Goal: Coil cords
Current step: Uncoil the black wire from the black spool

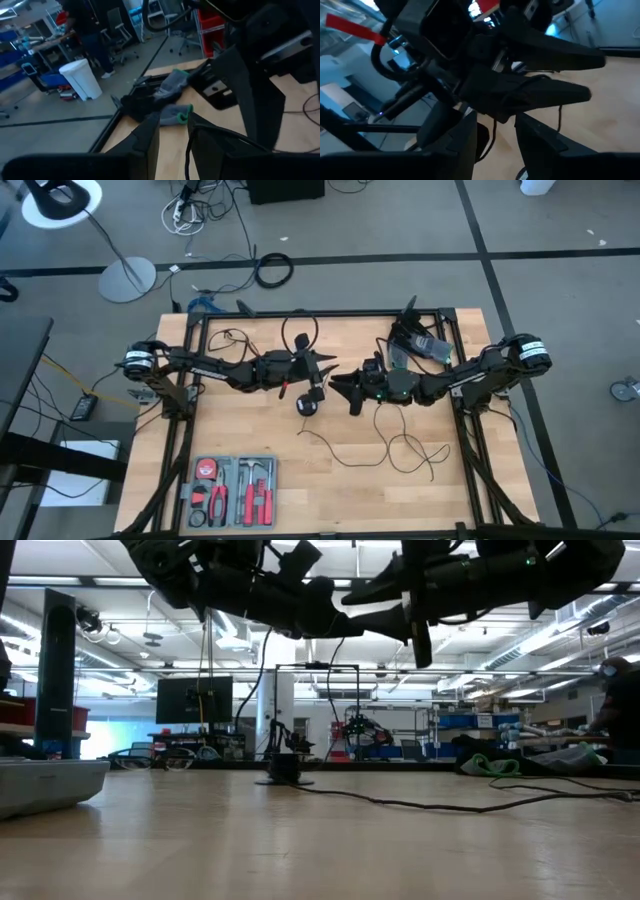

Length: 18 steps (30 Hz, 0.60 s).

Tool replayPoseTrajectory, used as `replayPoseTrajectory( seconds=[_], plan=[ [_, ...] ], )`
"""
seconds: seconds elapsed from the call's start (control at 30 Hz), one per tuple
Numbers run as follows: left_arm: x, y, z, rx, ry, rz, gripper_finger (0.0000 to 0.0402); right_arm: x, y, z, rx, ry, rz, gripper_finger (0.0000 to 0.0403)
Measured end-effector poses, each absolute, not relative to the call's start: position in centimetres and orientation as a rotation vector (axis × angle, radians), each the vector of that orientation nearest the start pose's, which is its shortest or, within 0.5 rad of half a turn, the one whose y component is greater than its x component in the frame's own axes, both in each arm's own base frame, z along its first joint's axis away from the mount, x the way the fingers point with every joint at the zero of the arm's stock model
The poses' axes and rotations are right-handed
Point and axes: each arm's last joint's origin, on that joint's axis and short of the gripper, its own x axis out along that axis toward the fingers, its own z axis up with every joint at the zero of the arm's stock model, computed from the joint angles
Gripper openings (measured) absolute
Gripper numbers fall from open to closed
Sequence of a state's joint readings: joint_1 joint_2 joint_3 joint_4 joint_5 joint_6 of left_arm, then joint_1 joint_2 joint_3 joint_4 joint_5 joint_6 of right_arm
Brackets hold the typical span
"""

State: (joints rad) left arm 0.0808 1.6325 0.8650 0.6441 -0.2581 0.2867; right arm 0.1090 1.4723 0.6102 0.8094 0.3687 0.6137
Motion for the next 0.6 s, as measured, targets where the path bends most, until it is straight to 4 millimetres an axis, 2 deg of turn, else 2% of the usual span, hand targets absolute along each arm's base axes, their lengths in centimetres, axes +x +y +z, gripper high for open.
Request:
replayPoseTrajectory(
  seconds=[0.6],
  plan=[
    [34.83, 3.27, 23.00, 0.289, 0.144, 0.264, 0.0106, 29.39, 1.30, 21.51, 0.601, -0.037, -0.263, 0.0130]
  ],
)
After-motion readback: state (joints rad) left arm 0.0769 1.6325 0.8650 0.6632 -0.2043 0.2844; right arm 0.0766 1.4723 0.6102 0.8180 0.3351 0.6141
